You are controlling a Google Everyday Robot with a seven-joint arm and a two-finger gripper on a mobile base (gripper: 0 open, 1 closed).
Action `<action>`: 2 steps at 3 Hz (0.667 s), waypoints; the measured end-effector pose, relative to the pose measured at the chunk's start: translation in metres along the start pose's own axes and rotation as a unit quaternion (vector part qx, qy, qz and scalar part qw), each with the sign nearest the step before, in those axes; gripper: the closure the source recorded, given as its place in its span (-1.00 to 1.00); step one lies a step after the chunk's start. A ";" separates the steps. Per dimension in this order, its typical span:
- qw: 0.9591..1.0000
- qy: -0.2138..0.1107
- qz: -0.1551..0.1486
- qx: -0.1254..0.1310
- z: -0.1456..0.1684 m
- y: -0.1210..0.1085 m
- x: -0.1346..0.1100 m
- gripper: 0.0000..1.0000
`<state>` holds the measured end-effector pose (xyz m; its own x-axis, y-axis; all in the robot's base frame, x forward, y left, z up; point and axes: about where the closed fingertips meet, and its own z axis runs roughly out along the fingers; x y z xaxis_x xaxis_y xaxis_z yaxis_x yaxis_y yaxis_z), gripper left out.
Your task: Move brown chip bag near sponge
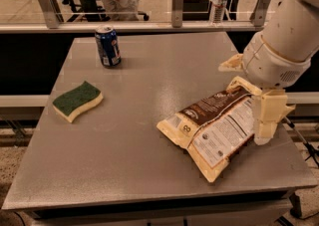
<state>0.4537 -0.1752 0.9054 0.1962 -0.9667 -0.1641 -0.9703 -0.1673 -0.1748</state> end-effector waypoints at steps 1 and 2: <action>0.999 0.016 -0.034 -0.015 0.013 0.006 0.006 -1.00; 0.998 0.027 -0.053 -0.025 0.024 0.010 0.012 -1.00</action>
Offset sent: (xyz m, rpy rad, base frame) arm -0.0072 -0.0172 -0.0426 -0.1144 0.0379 0.1450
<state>0.4498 -0.1843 0.8779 0.2913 -0.9519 -0.0954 -0.9507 -0.2770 -0.1392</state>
